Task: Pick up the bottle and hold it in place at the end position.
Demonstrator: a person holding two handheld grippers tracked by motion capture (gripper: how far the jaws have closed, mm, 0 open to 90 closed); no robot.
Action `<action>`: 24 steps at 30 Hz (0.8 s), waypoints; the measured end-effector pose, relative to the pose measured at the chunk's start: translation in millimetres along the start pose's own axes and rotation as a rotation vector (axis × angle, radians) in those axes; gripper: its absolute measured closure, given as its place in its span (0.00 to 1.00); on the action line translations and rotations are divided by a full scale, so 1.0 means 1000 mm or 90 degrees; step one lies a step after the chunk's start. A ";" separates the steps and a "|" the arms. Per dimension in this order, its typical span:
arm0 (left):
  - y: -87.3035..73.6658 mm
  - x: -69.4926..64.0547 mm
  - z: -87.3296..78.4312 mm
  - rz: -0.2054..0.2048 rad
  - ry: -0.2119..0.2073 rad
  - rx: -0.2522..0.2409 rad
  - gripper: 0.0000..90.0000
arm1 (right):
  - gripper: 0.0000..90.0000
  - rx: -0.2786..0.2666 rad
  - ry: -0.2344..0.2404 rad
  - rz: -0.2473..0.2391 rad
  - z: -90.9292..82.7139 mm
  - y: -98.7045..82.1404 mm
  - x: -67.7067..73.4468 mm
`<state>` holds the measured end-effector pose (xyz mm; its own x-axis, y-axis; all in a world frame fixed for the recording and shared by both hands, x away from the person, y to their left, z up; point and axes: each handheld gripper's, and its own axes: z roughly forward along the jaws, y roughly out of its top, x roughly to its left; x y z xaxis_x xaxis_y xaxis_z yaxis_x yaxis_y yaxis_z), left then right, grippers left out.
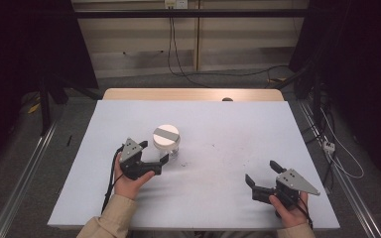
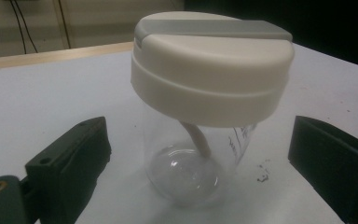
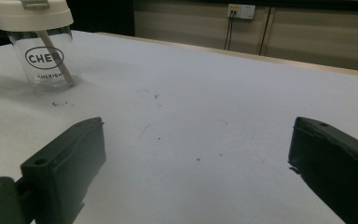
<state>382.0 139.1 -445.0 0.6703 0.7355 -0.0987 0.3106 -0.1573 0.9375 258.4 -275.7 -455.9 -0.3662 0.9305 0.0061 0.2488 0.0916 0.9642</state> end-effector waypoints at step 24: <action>0.003 -0.009 0.038 0.002 0.037 0.027 0.08 | 0.04 0.002 0.000 -0.006 0.002 0.000 0.000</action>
<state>402.9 107.1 -453.8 0.6316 0.7717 -0.0754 0.3373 -0.1859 0.9229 259.8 -274.9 -456.0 -0.3691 0.9294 -0.0035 0.2480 0.1021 0.9634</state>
